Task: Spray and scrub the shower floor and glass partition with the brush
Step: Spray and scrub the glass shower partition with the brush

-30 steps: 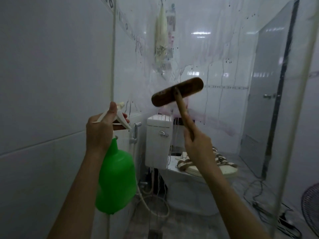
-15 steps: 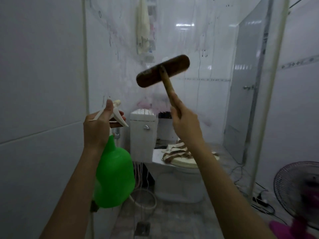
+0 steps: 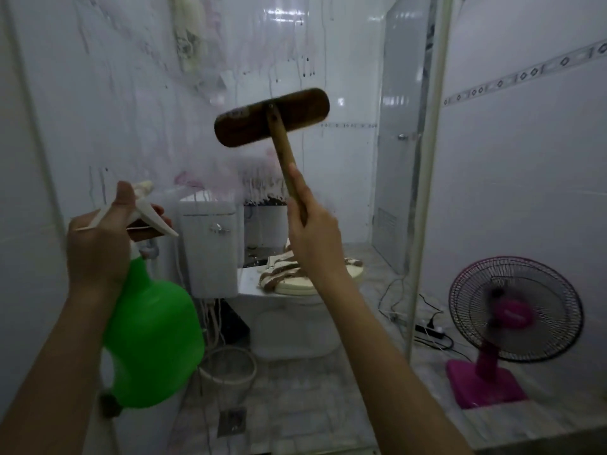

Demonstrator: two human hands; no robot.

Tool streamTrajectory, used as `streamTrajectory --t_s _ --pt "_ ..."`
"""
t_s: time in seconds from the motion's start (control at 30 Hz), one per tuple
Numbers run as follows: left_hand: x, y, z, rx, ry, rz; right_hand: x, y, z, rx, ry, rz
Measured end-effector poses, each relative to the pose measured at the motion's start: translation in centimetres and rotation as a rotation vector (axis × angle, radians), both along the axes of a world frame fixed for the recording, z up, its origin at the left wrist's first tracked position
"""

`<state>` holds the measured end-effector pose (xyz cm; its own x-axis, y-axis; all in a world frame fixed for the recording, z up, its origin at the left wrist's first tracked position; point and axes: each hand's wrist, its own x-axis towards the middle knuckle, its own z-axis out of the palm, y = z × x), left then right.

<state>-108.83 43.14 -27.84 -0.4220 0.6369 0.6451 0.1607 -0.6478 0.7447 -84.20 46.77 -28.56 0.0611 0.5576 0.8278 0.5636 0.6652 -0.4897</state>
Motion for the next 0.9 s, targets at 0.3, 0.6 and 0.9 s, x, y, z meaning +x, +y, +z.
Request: streamTrajectory --t_s 0.3,0.6,0.9 --pt "1.9 1.3 0.0 -0.004 -0.03 -0.061 2.1 -0.8 -3.9 -0.076 -0.017 -0.018" --pt "3.8 2.1 0.2 0.002 -0.065 -0.09 3.5 -2.9 -7.3 -0.137 0.023 -0.02" --pt "5.6 0.7 2.0 0.023 -0.006 0.004 4.7 -2.3 -5.8 -0.1 0.026 -0.028"
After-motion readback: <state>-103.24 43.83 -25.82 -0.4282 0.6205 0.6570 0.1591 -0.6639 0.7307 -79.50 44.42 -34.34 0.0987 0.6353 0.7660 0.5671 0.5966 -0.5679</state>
